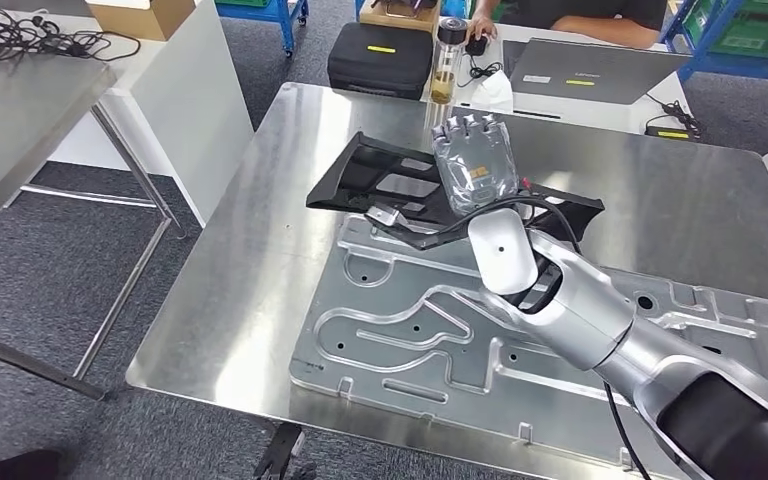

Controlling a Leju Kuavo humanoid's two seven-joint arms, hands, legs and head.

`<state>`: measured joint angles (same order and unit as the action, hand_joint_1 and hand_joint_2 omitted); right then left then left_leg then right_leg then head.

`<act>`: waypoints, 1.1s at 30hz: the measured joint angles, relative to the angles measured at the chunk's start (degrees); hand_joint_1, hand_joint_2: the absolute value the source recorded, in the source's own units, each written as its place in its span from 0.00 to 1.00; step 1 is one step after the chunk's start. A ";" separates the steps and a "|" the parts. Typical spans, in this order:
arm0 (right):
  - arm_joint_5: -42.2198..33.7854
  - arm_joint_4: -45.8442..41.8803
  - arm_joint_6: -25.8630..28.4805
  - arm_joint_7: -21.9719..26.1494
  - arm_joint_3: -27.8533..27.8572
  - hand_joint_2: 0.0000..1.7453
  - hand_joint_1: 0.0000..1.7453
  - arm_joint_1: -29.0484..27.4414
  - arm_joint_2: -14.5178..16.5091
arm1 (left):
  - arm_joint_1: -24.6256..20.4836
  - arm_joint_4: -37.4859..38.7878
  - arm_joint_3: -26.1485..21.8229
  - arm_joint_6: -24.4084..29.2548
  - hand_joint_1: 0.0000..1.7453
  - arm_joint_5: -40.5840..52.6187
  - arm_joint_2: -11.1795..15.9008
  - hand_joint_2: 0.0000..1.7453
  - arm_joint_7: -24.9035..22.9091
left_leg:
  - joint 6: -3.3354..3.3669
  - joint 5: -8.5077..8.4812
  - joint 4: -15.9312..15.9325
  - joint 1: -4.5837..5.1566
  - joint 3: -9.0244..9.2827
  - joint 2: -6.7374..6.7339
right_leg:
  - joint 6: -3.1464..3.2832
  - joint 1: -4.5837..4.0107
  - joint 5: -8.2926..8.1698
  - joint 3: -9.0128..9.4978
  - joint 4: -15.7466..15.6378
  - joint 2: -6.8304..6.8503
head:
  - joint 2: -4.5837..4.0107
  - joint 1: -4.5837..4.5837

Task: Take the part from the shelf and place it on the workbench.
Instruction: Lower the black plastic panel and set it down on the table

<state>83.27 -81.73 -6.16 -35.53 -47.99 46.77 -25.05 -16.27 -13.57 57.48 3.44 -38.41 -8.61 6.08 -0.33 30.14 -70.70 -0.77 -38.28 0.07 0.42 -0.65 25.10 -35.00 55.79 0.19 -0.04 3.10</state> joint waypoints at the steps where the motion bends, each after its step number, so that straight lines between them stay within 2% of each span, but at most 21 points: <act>1: 0.01 -0.07 -0.07 -0.11 0.08 1.00 1.00 -0.06 -0.04 | 0.02 0.00 0.02 -0.03 0.00 0.11 0.09 1.00 -0.03 | 0.50 -0.40 4.17 0.26 3.10 0.03 | -0.13 -0.16 -0.29 -0.52 0.29 0.00 | 0.00 -0.03; 3: 0.01 -0.30 -0.29 -0.35 0.42 1.00 1.00 -0.18 -0.33 | 0.06 0.01 0.16 -0.10 0.00 0.46 0.25 1.00 -0.13 | 1.14 0.41 10.51 0.66 7.34 0.17 | -0.58 -0.22 -0.87 -1.26 0.93 0.12 | 0.00 0.07; 4: 0.00 -0.41 -0.39 -0.44 0.63 1.00 1.00 -0.28 -0.51 | 0.15 0.01 0.25 -0.14 0.00 0.65 0.32 1.00 -0.20 | 1.28 0.86 11.86 0.79 7.98 0.27 | -0.89 -0.22 -1.21 -1.58 1.13 0.19 | 0.00 0.11; 6: -0.05 -0.50 -0.55 -0.56 0.98 1.00 1.00 -0.60 -0.94 | 0.57 0.03 0.38 -0.19 0.00 0.83 0.46 1.00 -0.33 | 1.66 0.43 12.42 0.66 7.56 0.38 | -1.61 -0.07 -1.41 -2.12 1.36 0.16 | 0.00 0.13; 8: -0.29 -0.49 -0.64 -0.67 1.32 1.00 1.00 -0.89 -1.57 | 1.00 0.05 0.54 -0.26 0.00 0.89 0.51 1.00 -0.44 | 2.40 -0.46 12.70 0.39 6.68 0.39 | -2.45 0.14 1.46 -3.27 3.94 0.04 | 0.00 0.44; 10: -0.79 -0.48 -0.68 -0.78 1.74 1.00 1.00 -1.14 -2.24 | 1.31 0.09 0.75 -0.31 0.00 1.14 0.58 1.00 -0.38 | 2.77 -1.24 12.72 0.32 5.51 0.39 | -3.21 0.51 6.49 -5.25 10.61 -0.02 | 0.00 1.06; 11: -1.15 -0.48 -0.66 -0.83 1.95 1.00 1.00 -1.42 -2.46 | 1.50 0.11 0.85 -0.32 0.00 1.37 0.68 1.00 -0.28 | 2.79 -1.64 12.71 0.32 4.97 0.36 | -3.45 0.67 8.11 -6.09 14.17 -0.04 | 0.00 1.35; 12: -1.61 -0.48 -0.61 -0.84 2.13 1.00 1.00 -1.81 -2.61 | 1.71 0.13 0.91 -0.31 0.00 1.61 0.80 1.00 -0.14 | 2.74 -2.03 12.69 0.32 4.46 0.29 | -3.60 0.79 8.63 -6.39 16.65 -0.05 | 0.00 1.60; 13: -2.11 -0.48 -0.53 -0.84 2.28 1.00 1.00 -2.25 -2.69 | 1.91 0.15 1.02 -0.31 0.00 1.83 0.94 1.00 0.07 | 2.66 -2.40 12.67 0.32 4.00 0.19 | -3.64 0.88 8.00 -5.83 17.31 -0.05 | 0.00 1.87; 14: -2.56 -0.50 -0.41 -0.84 2.40 1.00 1.00 -2.66 -2.72 | 2.06 0.15 1.12 -0.28 0.00 2.02 1.05 1.00 0.32 | 2.53 -2.73 12.65 0.32 3.63 0.08 | -3.60 0.96 6.57 -4.21 15.70 -0.05 | 0.00 2.14; 16: -3.25 -0.68 -0.11 -0.83 2.64 1.00 1.00 -3.26 -2.69 | 2.16 0.15 1.28 -0.04 0.00 2.38 1.13 1.00 0.84 | 2.19 -3.24 12.64 0.34 3.17 -0.14 | -3.27 0.99 4.19 1.27 8.00 -0.06 | 0.00 2.58; 18: -3.58 -0.92 0.17 -0.83 2.79 1.00 1.00 -3.70 -2.60 | 2.11 0.14 1.34 0.25 0.00 2.61 1.08 1.00 1.02 | 1.67 -3.68 12.64 0.38 2.94 -0.49 | -2.69 0.71 4.13 5.49 1.37 -0.13 | 0.00 2.73; 19: -3.67 -0.99 0.26 -0.83 2.78 1.00 1.00 -3.91 -2.52 | 2.10 0.13 1.38 0.31 0.00 2.65 1.03 1.00 0.99 | 1.36 -3.89 12.64 0.38 2.82 -0.70 | -2.36 0.52 4.54 6.21 0.01 -0.16 | 0.00 2.81; 21: -3.84 -1.04 0.32 -0.82 2.69 1.00 1.00 -4.45 -2.27 | 2.11 0.13 1.52 0.32 0.00 2.64 0.96 1.00 0.92 | 0.68 -4.15 12.55 0.33 2.59 -1.00 | -1.47 0.41 4.33 6.20 -0.75 -0.12 | 0.00 2.73; 23: -3.93 -1.06 0.32 -0.82 2.67 1.00 1.00 -4.84 -1.86 | 2.10 0.13 1.66 0.32 0.00 2.63 0.96 1.00 0.89 | 0.18 -2.42 10.42 0.31 1.52 -0.74 | -0.45 0.54 3.63 5.99 -1.30 0.01 | 0.00 2.23; 26: -3.91 -0.97 0.25 -0.69 2.39 1.00 1.00 -5.11 -1.40 | 2.21 0.14 1.71 0.30 0.00 2.59 1.06 1.00 0.89 | -0.27 3.32 0.09 0.29 -3.00 -0.03 | 0.26 0.47 3.11 5.19 -1.16 0.16 | 0.00 0.89; 27: -3.91 -0.91 0.21 -0.62 2.25 1.00 1.00 -5.29 -1.27 | 2.28 0.14 1.71 0.27 0.00 2.56 1.11 1.00 0.89 | -0.34 4.16 -2.71 0.30 -4.14 0.05 | 0.32 0.39 3.06 4.90 -0.94 0.18 | 0.00 0.56; 28: -3.91 -0.84 0.18 -0.55 2.10 1.00 1.00 -5.48 -1.10 | 2.33 0.15 1.71 0.25 0.00 2.52 1.16 1.00 0.89 | -0.34 3.91 -3.64 0.31 -4.37 0.05 | 0.36 0.30 3.04 4.63 -0.68 0.20 | 0.00 0.34; 29: -3.90 -0.79 0.17 -0.51 1.98 1.00 1.00 -5.62 -0.96 | 2.36 0.15 1.71 0.22 0.00 2.48 1.21 1.00 0.89 | -0.25 2.62 -2.30 0.31 -3.46 0.02 | 0.32 0.24 3.08 4.40 -0.38 0.22 | 0.00 0.19; 31: -3.89 -0.75 0.16 -0.48 1.81 1.00 1.00 -5.69 -0.70 | 2.37 0.15 1.71 0.20 0.00 2.42 1.29 1.00 0.88 | 0.21 -0.62 4.74 0.36 0.69 -0.04 | 0.07 0.14 3.41 4.10 0.32 0.27 | 0.00 0.02; 33: -3.90 -0.71 0.08 -0.45 1.69 1.00 1.00 -5.61 -0.55 | 2.37 0.15 1.71 0.18 0.00 2.23 1.34 1.00 0.68 | 0.75 -1.80 9.96 0.52 3.69 -0.16 | -0.37 -0.01 3.78 3.77 1.01 0.32 | 0.00 -0.02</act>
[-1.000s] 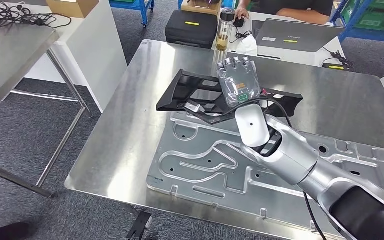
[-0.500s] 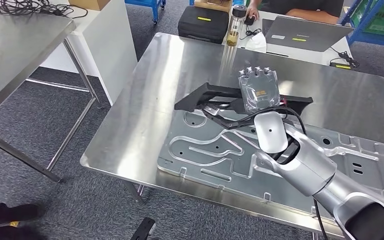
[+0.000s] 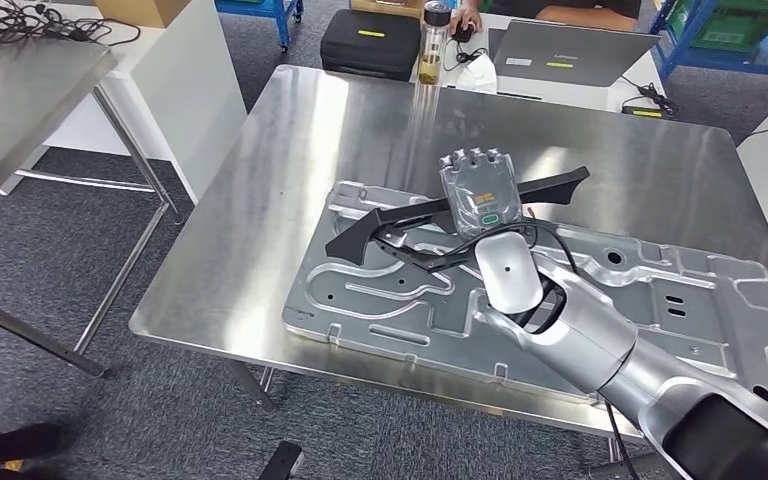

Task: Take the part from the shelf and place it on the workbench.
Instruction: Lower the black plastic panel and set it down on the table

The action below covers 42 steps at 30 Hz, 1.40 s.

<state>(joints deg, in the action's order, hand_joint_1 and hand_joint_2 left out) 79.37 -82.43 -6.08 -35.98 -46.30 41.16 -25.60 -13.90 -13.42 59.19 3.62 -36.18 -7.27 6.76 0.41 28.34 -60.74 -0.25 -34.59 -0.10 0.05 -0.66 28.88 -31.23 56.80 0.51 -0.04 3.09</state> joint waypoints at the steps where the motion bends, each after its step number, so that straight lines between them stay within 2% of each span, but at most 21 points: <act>1: -0.02 0.08 -0.09 0.02 -0.08 1.00 1.00 0.03 0.05 | 0.03 0.00 0.00 -0.01 0.00 -0.18 0.01 1.00 -0.25 | 0.25 0.25 0.79 0.11 0.40 -0.05 | -0.22 -0.04 0.06 -0.16 0.21 0.03 | 0.00 0.03; 3: -0.09 0.30 -0.33 0.07 -0.32 1.00 1.00 0.06 0.18 | 0.13 -0.01 0.00 -0.02 0.00 -0.53 -0.03 1.00 -0.77 | 0.69 0.19 1.23 0.07 0.32 -0.12 | -0.69 0.02 0.18 -0.37 0.44 0.02 | 0.00 0.11; 5: -0.16 0.50 -0.53 0.10 -0.45 1.00 1.00 0.21 0.39 | 0.19 -0.02 0.00 -0.03 0.00 -0.69 -0.07 1.00 -1.00 | 1.18 0.00 1.47 -0.15 0.25 -0.20 | -1.43 0.19 1.60 -1.16 2.12 -0.07 | 0.00 0.46; 8: -0.25 0.84 -0.85 0.22 -0.74 1.00 1.00 0.43 0.82 | 0.44 -0.01 0.00 -0.02 0.00 -0.74 -0.04 1.00 -1.41 | 1.57 -0.15 1.54 -0.25 -0.03 -0.58 | -2.48 0.70 6.71 -5.79 12.17 -0.19 | 0.00 1.56; 10: -0.27 1.15 -0.98 0.37 -1.19 1.00 1.00 0.33 1.24 | 0.70 0.02 0.00 -0.01 0.00 -0.74 0.05 1.00 -1.63 | 1.58 -0.16 1.52 -0.24 -0.15 -0.93 | -2.76 0.99 7.59 -8.09 16.68 -0.20 | 0.00 2.02; 11: -0.27 1.30 -1.00 0.43 -1.37 1.00 1.00 0.30 1.42 | 0.77 0.02 0.00 -0.01 0.00 -0.74 0.06 1.00 -1.67 | 1.58 -0.16 1.51 -0.24 -0.13 -1.06 | -2.76 1.09 6.32 -7.79 15.79 -0.20 | 0.00 2.22; 13: -0.27 1.56 -1.01 0.48 -1.55 1.00 1.00 0.42 1.65 | 0.77 0.01 0.00 0.02 0.00 -0.73 0.01 1.00 -1.70 | 1.52 -0.15 1.52 -0.24 -0.01 -1.24 | -2.52 1.19 1.90 -4.70 8.75 -0.32 | 0.00 2.62; 15: -0.47 1.78 -1.18 0.49 -1.71 1.00 1.00 0.71 1.80 | 0.70 0.00 0.00 0.74 0.00 -0.41 -0.08 1.00 -1.36 | 1.13 -0.27 1.52 -0.16 -0.28 -1.39 | -2.07 0.97 -0.68 -1.90 2.34 -0.55 | 0.00 2.80; 18: -1.30 2.07 -2.02 0.55 -2.03 1.00 1.00 0.62 2.00 | 0.66 -0.02 0.02 3.64 0.00 1.04 -0.35 1.00 0.77 | 0.19 -0.61 1.53 -0.14 -0.88 -1.55 | -1.25 0.65 -0.77 -1.41 0.25 -0.51 | 0.00 2.76; 20: -1.91 2.21 -2.44 0.89 -2.28 1.00 1.00 0.45 2.25 | 0.59 -0.11 0.02 3.79 0.00 1.27 -0.52 1.00 3.09 | -0.37 0.41 0.28 -0.15 -1.47 -0.98 | -0.55 0.83 -1.17 -1.30 -0.32 -0.27 | 0.00 2.35; 24: -2.68 2.75 -2.70 1.74 -3.01 0.00 0.00 0.33 3.27 | 0.66 -0.21 0.02 2.12 0.00 0.42 -0.51 1.00 6.79 | -0.95 6.33 -11.94 -0.24 -7.25 0.23 | 0.22 0.85 -1.49 -1.34 -0.57 0.00 | 0.00 0.78; 25: -2.79 2.95 -2.71 1.80 -3.31 0.00 0.00 0.29 3.58 | 0.66 -0.20 0.02 2.25 0.00 0.53 -0.50 1.00 6.82 | -0.99 6.48 -13.71 -0.24 -8.15 0.23 | 0.25 0.80 -1.45 -1.37 -0.45 0.01 | 0.00 0.50; 27: -3.08 3.25 -2.69 1.84 -3.83 0.00 0.00 0.30 4.11 | 0.61 -0.20 0.02 3.01 0.00 0.87 -0.50 0.50 6.48 | -0.91 3.87 -11.12 -0.24 -6.93 0.13 | 0.18 0.76 -1.23 -1.38 -0.07 0.01 | 0.00 0.12; 29: -3.44 3.46 -2.61 1.75 -4.17 0.00 0.00 0.44 4.42 | 0.52 -0.20 0.02 3.91 0.00 0.93 -0.53 0.00 6.08 | -0.66 0.58 -3.89 -0.20 -3.35 -0.14 | -0.21 0.68 -0.77 -1.51 0.60 0.00 | 0.00 -0.14; 31: -3.87 3.62 -2.46 1.46 -4.31 0.00 0.00 0.55 4.51 | 0.44 -0.20 0.01 4.28 0.00 0.66 -0.60 0.00 5.59 | -0.27 -0.31 0.07 -0.11 -1.47 -0.28 | -0.77 0.53 -0.45 -1.84 1.17 0.00 | 0.00 -0.09; 35: -4.87 3.77 -2.42 1.04 -4.33 0.00 0.00 0.63 4.52 | 0.46 -0.20 -0.02 4.18 0.00 0.27 -0.83 0.00 5.20 | 0.83 -0.41 0.54 -0.21 -1.45 -0.09 | -1.72 0.64 0.40 -2.34 2.09 0.03 | 0.00 0.44; 37: -7.27 3.84 -3.82 1.29 -4.28 0.00 0.00 0.74 4.54 | 0.40 -0.20 -0.02 3.64 0.00 0.72 -1.01 0.00 5.04 | 1.22 -0.52 0.63 -0.37 -1.42 -0.13 | -2.33 0.74 3.49 -4.42 7.01 -0.07 | 0.00 1.00; 39: -12.38 4.09 -8.14 2.06 -4.35 0.00 0.00 0.77 4.65 | 0.42 -0.19 -0.02 3.00 0.00 1.38 -1.08 0.00 4.79 | 1.37 -0.52 0.62 -0.36 -1.44 -0.24 | -2.70 0.82 6.97 -7.87 14.72 -0.12 | 0.00 1.67; 40: -14.92 4.29 -10.53 2.48 -4.47 0.00 0.00 0.71 4.73 | 0.45 -0.18 -0.02 2.80 0.00 1.59 -1.06 0.00 4.70 | 1.38 -0.51 0.61 -0.35 -1.45 -0.30 | -2.73 0.83 7.60 -9.05 17.21 -0.13 | 0.00 1.92; 41: -16.79 4.50 -12.33 2.74 -4.58 0.00 0.00 0.68 4.81 | 0.47 -0.17 -0.02 2.68 0.00 1.70 -1.04 0.00 4.66 | 1.38 -0.51 0.60 -0.33 -1.44 -0.35 | -2.65 0.83 7.03 -9.27 17.52 -0.13 | 0.00 2.17; 42: -17.82 4.72 -13.32 2.86 -4.66 0.00 0.00 0.72 4.91 | 0.47 -0.17 -0.02 2.59 0.00 1.75 -1.03 0.00 4.66 | 1.38 -0.51 0.60 -0.31 -1.42 -0.40 | -2.49 0.82 5.40 -8.41 15.57 -0.15 | 0.00 2.43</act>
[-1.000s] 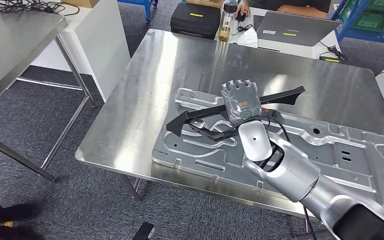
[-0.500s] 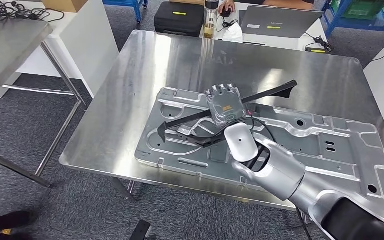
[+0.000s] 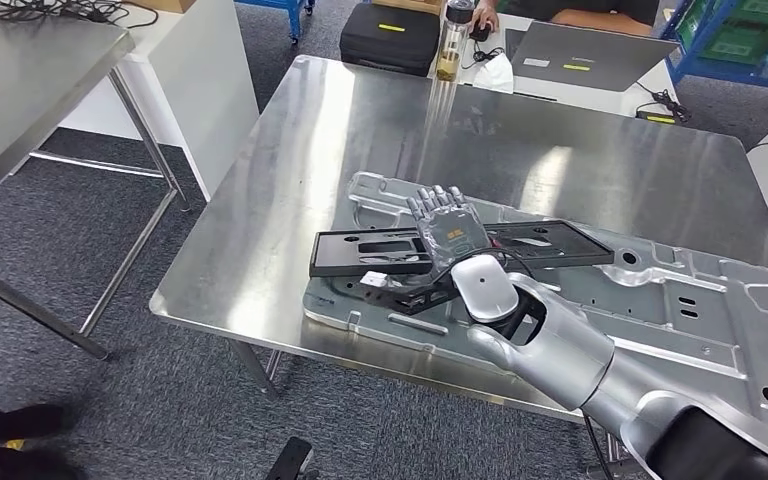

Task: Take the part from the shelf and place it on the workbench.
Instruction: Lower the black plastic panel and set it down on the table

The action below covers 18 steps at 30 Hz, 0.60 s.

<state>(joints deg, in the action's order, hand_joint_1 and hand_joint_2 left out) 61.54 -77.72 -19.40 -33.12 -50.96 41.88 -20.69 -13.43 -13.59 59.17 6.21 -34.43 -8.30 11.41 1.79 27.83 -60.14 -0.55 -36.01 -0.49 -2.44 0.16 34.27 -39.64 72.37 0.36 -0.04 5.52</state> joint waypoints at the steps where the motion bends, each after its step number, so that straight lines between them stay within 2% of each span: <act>1: -0.40 0.18 -0.38 0.04 -0.02 0.00 0.00 0.16 0.09 | -0.02 -0.01 0.00 -0.07 0.00 0.02 -0.03 0.00 0.00 | -0.01 0.00 0.00 0.03 0.05 -0.05 | 0.25 -0.02 -2.30 1.73 -3.76 -0.07 | 0.00 0.25; 3: -0.88 0.48 -0.72 0.05 0.00 0.00 0.00 0.72 0.31 | -0.11 -0.01 0.00 -0.14 0.00 0.05 -0.14 0.00 0.01 | -0.18 -0.07 0.04 0.14 -0.01 -0.23 | 0.81 -0.22 -5.41 5.39 -11.39 -0.38 | 0.00 0.42; 4: -1.44 0.60 -1.15 0.01 0.00 0.00 0.00 0.97 0.39 | -0.14 -0.01 0.00 -0.16 0.00 0.07 -0.21 0.00 0.02 | -0.37 -0.16 0.07 0.16 -0.12 -0.34 | 1.06 -0.37 -5.93 6.39 -13.57 -0.50 | 0.00 0.42; 6: -4.42 0.87 -3.38 -0.42 -0.04 0.00 0.00 1.30 0.52 | -0.14 0.00 0.00 -0.22 0.00 0.14 -0.33 0.00 0.05 | -0.93 -0.42 0.22 0.12 -0.26 -0.50 | 1.48 -0.67 -5.91 6.72 -14.68 -0.51 | 0.00 0.33; 8: -8.53 1.14 -6.75 -1.13 -0.39 0.00 0.00 1.98 0.57 | -0.11 0.00 0.00 -0.33 0.00 0.18 -0.36 0.00 0.37 | -1.52 -0.02 -0.16 0.09 -0.49 -0.39 | 2.16 -0.48 -6.42 6.86 -15.30 -0.33 | 0.00 0.23; 10: -12.26 1.26 -10.00 -1.66 -1.05 0.00 0.00 3.53 0.59 | -0.02 0.01 0.00 -0.71 0.00 0.17 -0.22 0.00 0.78 | -2.04 2.47 -3.92 0.06 -2.27 0.12 | 2.77 -0.20 -6.94 6.93 -15.90 -0.11 | 0.00 -0.43; 12: -17.04 1.24 -13.79 -1.87 -2.00 0.00 0.00 5.46 0.50 | 0.36 0.03 0.00 -1.36 0.00 0.05 0.05 0.00 0.86 | -2.43 5.84 -11.00 0.03 -5.55 0.55 | 2.96 -0.23 -7.02 6.80 -15.89 -0.05 | 0.00 -1.41; 13: -20.03 1.17 -15.93 -1.87 -2.64 0.00 0.00 6.29 0.46 | 0.65 0.05 0.00 -1.65 0.00 -0.04 0.20 0.00 0.82 | -2.56 6.68 -13.77 0.02 -6.83 0.60 | 2.98 -0.24 -7.02 6.78 -15.83 -0.03 | 0.00 -1.78; 14: -23.52 1.02 -18.01 -1.91 -3.34 0.00 0.00 6.95 0.41 | 0.93 0.08 0.00 -1.88 0.00 -0.15 0.36 0.00 0.79 | -2.65 6.44 -14.66 0.03 -7.23 0.60 | 2.96 -0.25 -6.98 6.78 -15.76 -0.02 | 0.00 -2.04; 15: -26.99 0.80 -19.71 -2.06 -4.03 0.00 0.00 7.46 0.36 | 1.14 0.10 0.00 -2.06 0.00 -0.26 0.49 0.00 0.77 | -2.67 5.17 -13.37 0.03 -6.55 0.54 | 2.90 -0.24 -6.91 6.79 -15.63 -0.01 | 0.00 -2.21; 17: -33.36 0.09 -21.46 -2.62 -5.48 0.00 0.00 8.32 0.19 | 1.32 0.13 0.00 -2.24 0.00 -0.40 0.73 0.00 0.24 | -2.52 1.66 -6.40 0.03 -2.91 0.22 | 2.58 -0.21 -6.56 6.74 -15.14 0.03 | 0.00 -2.41; 18: -36.07 -0.24 -21.67 -2.98 -6.21 0.00 0.00 8.82 0.02 | 1.33 0.13 0.00 -2.26 0.00 -0.43 0.81 0.00 -0.33 | -2.30 0.63 -3.17 0.03 -1.26 0.05 | 2.33 -0.29 -6.32 6.59 -14.72 0.03 | 0.00 -2.51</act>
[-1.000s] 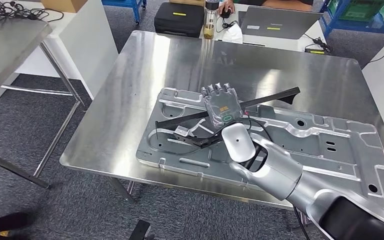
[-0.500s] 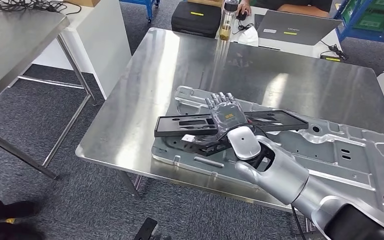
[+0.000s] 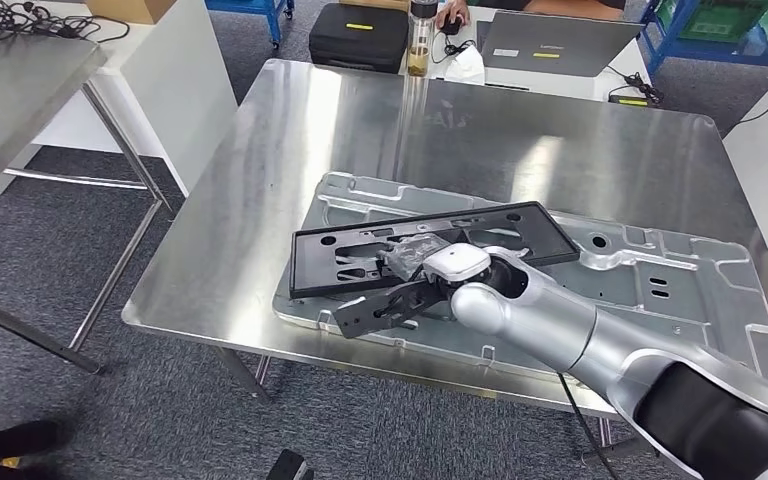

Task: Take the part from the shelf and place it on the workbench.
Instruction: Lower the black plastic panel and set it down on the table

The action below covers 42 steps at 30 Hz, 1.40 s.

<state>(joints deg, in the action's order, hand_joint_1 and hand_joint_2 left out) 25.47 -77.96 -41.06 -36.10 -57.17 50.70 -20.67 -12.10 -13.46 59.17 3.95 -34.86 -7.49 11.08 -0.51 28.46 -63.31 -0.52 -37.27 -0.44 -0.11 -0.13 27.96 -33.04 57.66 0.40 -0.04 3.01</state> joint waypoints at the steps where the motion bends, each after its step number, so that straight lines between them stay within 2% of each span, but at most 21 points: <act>1: -2.76 -0.29 0.08 -0.31 -0.75 0.00 0.00 0.50 -0.22 | 0.04 0.01 0.00 0.01 0.00 0.00 0.09 0.00 -0.67 | 0.28 -0.41 2.00 0.03 1.03 -0.12 | -0.27 -0.09 0.17 -0.15 0.29 0.01 | 0.00 -0.01; 4: -11.73 -1.02 0.97 -1.47 -3.16 0.00 0.00 1.20 -1.35 | 0.39 0.04 0.00 -0.05 0.00 0.02 0.23 0.00 -1.68 | 1.19 -0.40 2.90 0.06 1.30 0.15 | -0.94 -0.20 0.30 -0.35 0.38 0.10 | 0.00 0.27; 6: -16.12 -1.67 0.88 -2.28 -5.07 0.00 0.00 1.05 -2.60 | 0.49 0.04 0.00 -0.16 0.00 0.06 0.25 0.00 -1.72 | 1.76 -0.60 3.05 -0.14 1.31 0.47 | -1.55 -0.03 1.56 -0.85 1.73 0.06 | 0.00 0.54; 9: -18.16 -3.01 -0.13 -2.72 -8.15 0.00 0.00 0.29 -4.75 | 0.64 0.05 0.00 -0.34 0.00 0.13 0.28 0.00 -1.73 | 2.26 -0.69 3.11 -0.24 1.31 0.98 | -2.40 0.26 6.52 -4.91 11.12 -0.09 | 0.00 1.34; 11: -19.82 -4.37 -0.15 -2.77 -10.08 0.00 0.00 0.21 -6.07 | 0.88 0.07 0.00 -0.37 0.00 0.13 0.46 0.00 -1.76 | 2.29 -0.68 3.11 -0.20 1.43 1.31 | -2.47 0.31 7.74 -7.14 15.89 -0.12 | 0.00 1.87; 12: -21.21 -5.17 0.27 -2.78 -10.83 0.00 0.00 0.37 -6.61 | 0.95 0.08 0.00 -0.37 0.00 0.13 0.56 0.00 -1.75 | 2.29 -0.68 3.11 -0.16 1.54 1.43 | -2.31 0.30 6.76 -6.86 15.28 -0.13 | 0.00 2.12; 13: -22.87 -6.00 1.33 -2.62 -11.41 0.00 0.00 0.58 -7.08 | 0.99 0.08 0.00 -0.37 0.00 0.13 0.61 0.00 -1.68 | 2.29 -0.68 3.12 -0.12 1.68 1.54 | -2.02 0.24 4.98 -5.54 12.61 -0.14 | 0.00 2.37; 15: -26.52 -7.79 6.71 -0.63 -12.15 0.00 0.00 0.84 -7.83 | 0.98 0.06 -0.01 -0.34 0.00 -0.06 0.60 0.00 -1.08 | 2.22 -0.70 3.15 -0.05 1.83 1.69 | -1.13 -0.07 1.63 -1.60 4.77 -0.09 | 0.00 2.77; 17: -29.77 -10.00 19.43 6.61 -11.72 0.00 0.00 -0.21 -8.18 | 1.05 0.05 -0.04 -0.19 0.00 -0.80 0.52 0.00 0.31 | 1.84 -0.83 3.16 -0.06 1.70 1.71 | -0.49 -0.49 0.46 0.43 0.37 0.01 | 0.00 2.91; 20: -33.06 -14.35 44.76 19.66 -7.04 0.00 0.00 -4.59 -7.73 | 1.43 0.05 -0.29 0.22 0.00 -2.30 0.51 0.00 2.10 | 1.01 -0.87 3.20 -0.07 1.52 1.42 | -0.08 -0.60 -0.04 0.47 -0.43 0.07 | 0.00 2.88; 21: -33.44 -15.80 50.88 22.42 -4.94 0.00 0.00 -6.17 -7.27 | 1.55 0.06 -0.42 0.39 0.00 -2.58 0.55 0.00 2.31 | 0.75 -0.25 2.58 0.00 1.22 1.15 | 0.09 -0.47 -0.37 0.63 -0.90 0.15 | 0.00 2.58; 23: -32.02 -18.52 58.63 26.62 -0.57 0.00 0.00 -10.48 -6.07 | 1.72 0.07 -0.54 0.76 0.00 -2.83 0.70 0.00 2.37 | 0.33 2.90 -1.84 0.07 -0.69 0.63 | 0.42 -0.19 -0.94 0.91 -1.72 0.50 | 0.00 1.74; 25: -28.63 -20.57 61.85 29.22 2.85 0.00 0.00 -15.57 -4.69 | 1.93 0.07 -0.55 1.02 0.00 -2.86 0.82 0.00 2.25 | -0.03 6.39 -8.43 -0.01 -3.48 0.47 | 0.66 -0.15 -0.98 0.76 -1.72 0.76 | 0.00 1.07; 26: -27.26 -21.24 62.59 29.81 4.01 0.00 0.00 -17.39 -4.03 | 2.03 0.07 -0.55 1.04 0.00 -2.86 0.87 0.00 2.22 | -0.17 6.96 -10.39 -0.02 -4.23 0.46 | 0.70 -0.11 -0.94 0.58 -1.53 0.77 | 0.00 0.84; 28: -25.86 -22.20 63.36 30.40 5.91 0.00 0.00 -19.76 -2.99 | 2.10 0.07 -0.55 1.07 0.00 -2.86 1.02 0.00 2.21 | -0.33 5.04 -8.39 -0.06 -2.80 0.39 | 0.52 0.02 -0.78 0.31 -1.06 0.56 | 0.00 0.28; 31: -24.63 -23.51 65.26 31.63 9.05 0.00 0.00 -23.11 -1.62 | 2.07 0.06 -0.55 1.18 0.00 -2.84 1.12 0.00 2.34 | -0.11 1.45 1.02 -0.22 2.39 0.46 | -0.34 -0.10 -0.13 -0.08 0.14 0.34 | 0.00 -0.13; 35: -23.03 -24.47 67.91 33.17 12.15 1.00 0.00 -26.45 0.30 | 2.01 0.02 -0.55 1.06 0.00 -2.76 1.08 0.00 2.36 | 1.31 1.24 2.65 -0.12 3.04 0.53 | -1.17 -0.05 0.21 -0.52 0.82 0.15 | 0.00 0.43; 37: -23.50 -24.99 70.48 35.88 13.52 1.00 0.00 -27.95 1.07 | 1.91 -0.02 -0.55 0.92 0.00 -2.67 0.99 0.00 2.33 | 1.82 1.04 2.77 -0.26 3.03 0.52 | -1.70 0.11 2.13 -1.45 3.24 0.07 | 0.00 0.77; 40: -29.15 -27.47 77.19 44.89 16.47 1.00 0.00 -30.55 2.46 | 2.02 -0.01 -0.55 0.79 0.00 -2.55 0.86 0.00 2.04 | 2.12 1.01 2.78 -0.23 2.97 0.47 | -2.35 0.19 7.70 -5.80 13.67 0.00 | 0.00 1.76; 41: -31.48 -28.77 78.78 47.41 17.53 1.00 0.00 -31.44 2.92 | 2.10 -0.01 -0.55 0.78 0.00 -2.54 0.85 0.00 1.94 | 2.15 1.03 2.78 -0.17 2.97 0.45 | -2.34 0.18 8.47 -6.92 16.23 -0.01 | 0.00 2.05; 42: -33.47 -30.15 79.67 49.22 18.48 1.00 0.00 -32.19 3.29 | 2.16 0.00 -0.55 0.77 0.00 -2.54 0.85 0.00 1.88 | 2.17 1.05 2.78 -0.09 2.99 0.43 | -2.18 0.15 8.13 -7.20 16.90 -0.02 | 0.00 2.32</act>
<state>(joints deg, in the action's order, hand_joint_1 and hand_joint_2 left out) -8.00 -108.10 38.61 13.12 -38.69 18.52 -17.38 -9.94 -13.46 58.62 4.72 -37.40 -6.64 12.97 1.66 29.51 -60.53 -0.61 -34.28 -0.01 -2.29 0.02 36.08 -40.25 74.55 0.38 -0.04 5.33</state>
